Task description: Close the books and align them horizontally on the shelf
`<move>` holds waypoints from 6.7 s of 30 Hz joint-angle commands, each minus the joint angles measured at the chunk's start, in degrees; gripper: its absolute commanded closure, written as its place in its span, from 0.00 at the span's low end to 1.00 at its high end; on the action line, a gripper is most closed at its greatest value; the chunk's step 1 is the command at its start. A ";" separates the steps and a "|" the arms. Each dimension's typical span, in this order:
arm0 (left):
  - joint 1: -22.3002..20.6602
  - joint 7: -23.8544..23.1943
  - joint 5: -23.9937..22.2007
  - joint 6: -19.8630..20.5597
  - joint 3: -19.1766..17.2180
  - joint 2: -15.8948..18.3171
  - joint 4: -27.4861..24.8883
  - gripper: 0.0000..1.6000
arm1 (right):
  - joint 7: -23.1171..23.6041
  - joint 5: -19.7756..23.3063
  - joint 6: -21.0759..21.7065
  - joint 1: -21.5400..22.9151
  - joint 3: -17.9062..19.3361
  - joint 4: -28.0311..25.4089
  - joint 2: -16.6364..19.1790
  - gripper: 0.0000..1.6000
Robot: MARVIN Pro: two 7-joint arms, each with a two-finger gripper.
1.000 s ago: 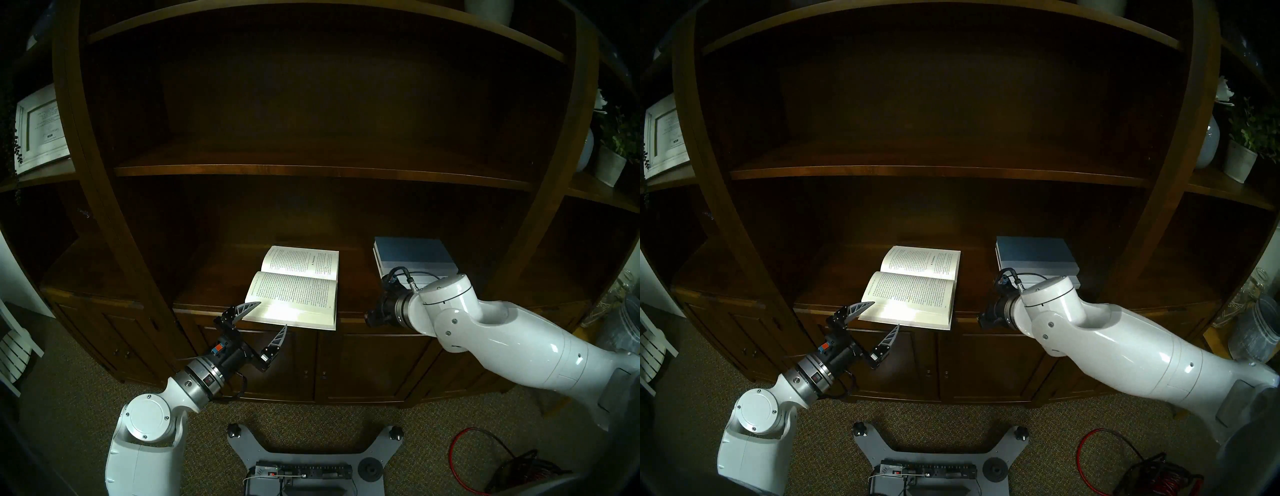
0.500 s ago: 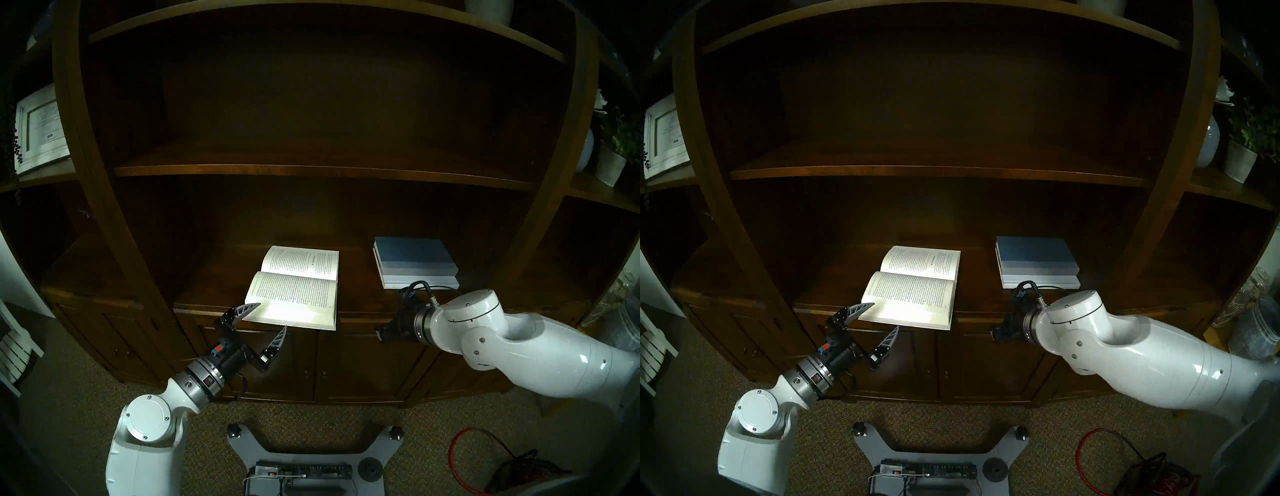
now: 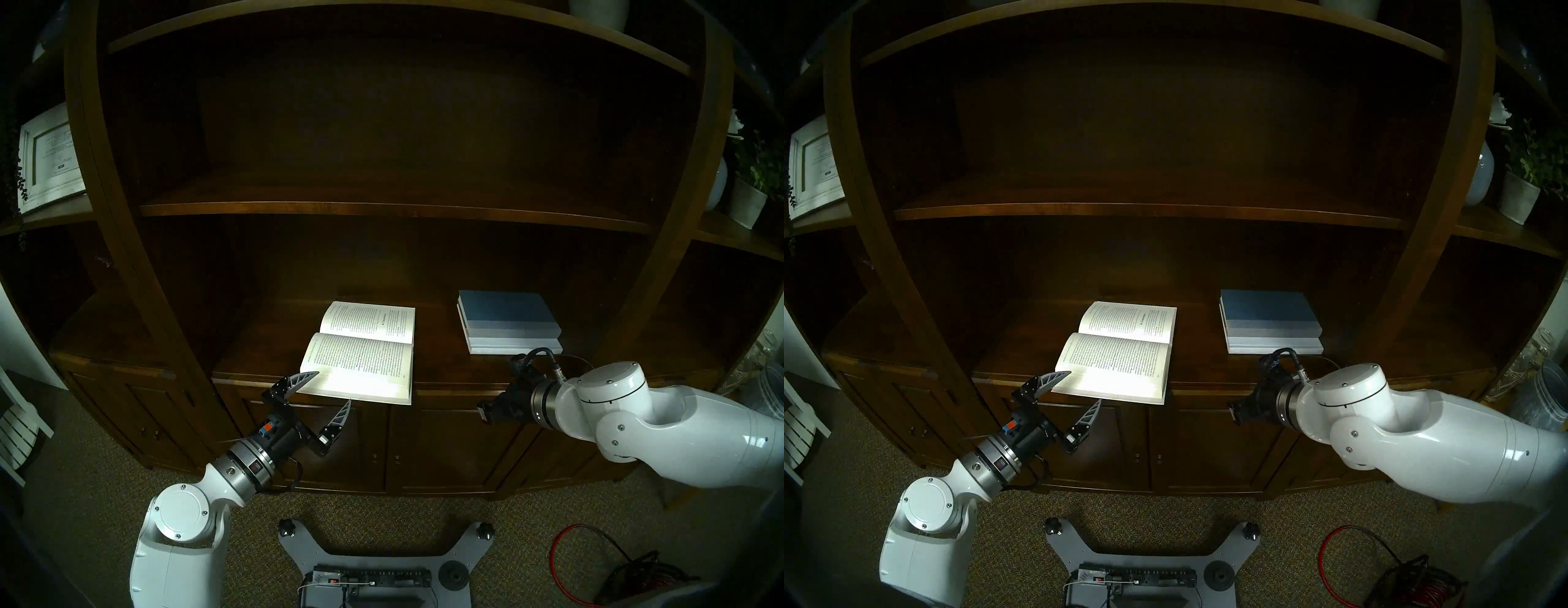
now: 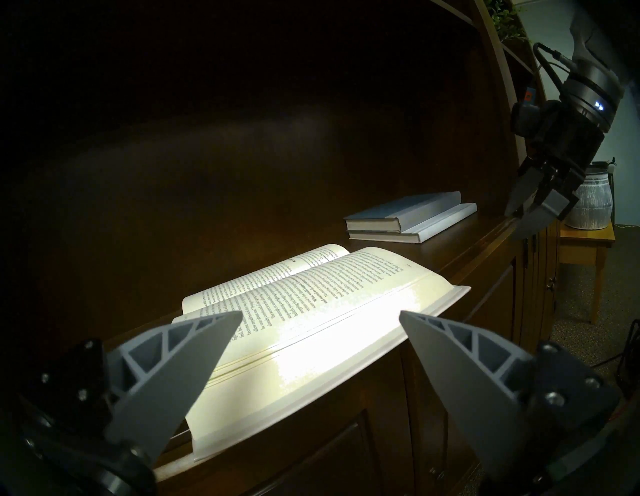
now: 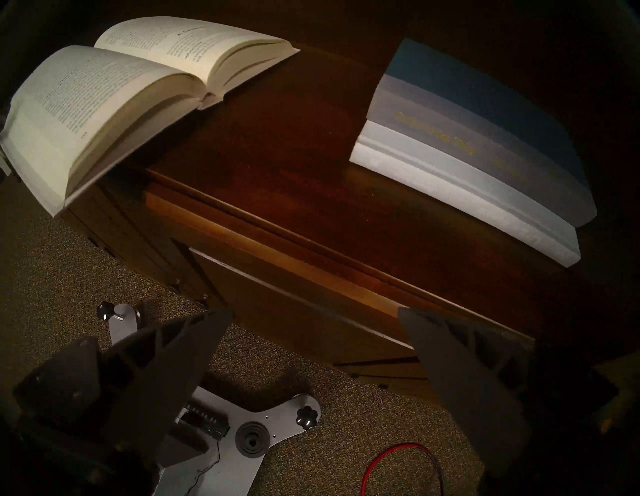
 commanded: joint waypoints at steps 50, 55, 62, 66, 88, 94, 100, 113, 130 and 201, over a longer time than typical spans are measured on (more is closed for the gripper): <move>12.04 -5.96 -3.66 -0.62 -17.55 5.03 -13.64 0.00 | 18.97 -6.06 -30.87 -7.13 1.04 2.21 8.86 0.00; 14.29 -8.51 -3.91 -0.20 -18.09 5.33 -14.45 0.00 | 21.08 -6.96 -34.35 -7.84 0.95 3.24 8.91 0.00; 15.07 -11.44 -4.65 1.14 -16.85 5.53 -15.27 0.50 | 24.41 -8.33 -39.87 -8.98 0.77 4.88 8.96 0.00; 13.34 -11.98 -4.85 3.22 -15.15 5.75 -14.80 0.84 | 26.28 -9.04 -42.98 -9.64 0.62 5.86 8.98 0.00; 2.50 -11.66 0.19 17.81 -0.63 5.76 -6.60 1.00 | 36.59 -12.23 -59.28 -13.62 0.25 11.44 9.03 0.00; -1.46 -9.04 2.06 21.48 2.22 4.83 -4.55 1.00 | 39.22 -12.80 -64.10 -14.73 0.18 12.95 9.03 0.00; -4.23 -6.45 3.53 24.67 4.36 3.79 -4.16 1.00 | 41.67 -13.20 -68.42 -15.76 0.18 14.35 9.04 0.00; -11.58 -0.96 7.73 31.46 8.30 1.79 0.76 1.00 | 47.57 -13.42 -78.53 -18.19 0.43 17.42 9.04 0.00; -19.10 5.96 9.68 36.14 7.86 -1.36 5.96 1.00 | 55.16 -11.08 -86.31 -21.22 1.56 20.48 9.05 0.00; -29.15 17.35 11.33 27.48 6.19 -6.16 8.13 1.00 | 77.05 5.06 -86.31 -29.52 10.43 24.01 9.06 0.00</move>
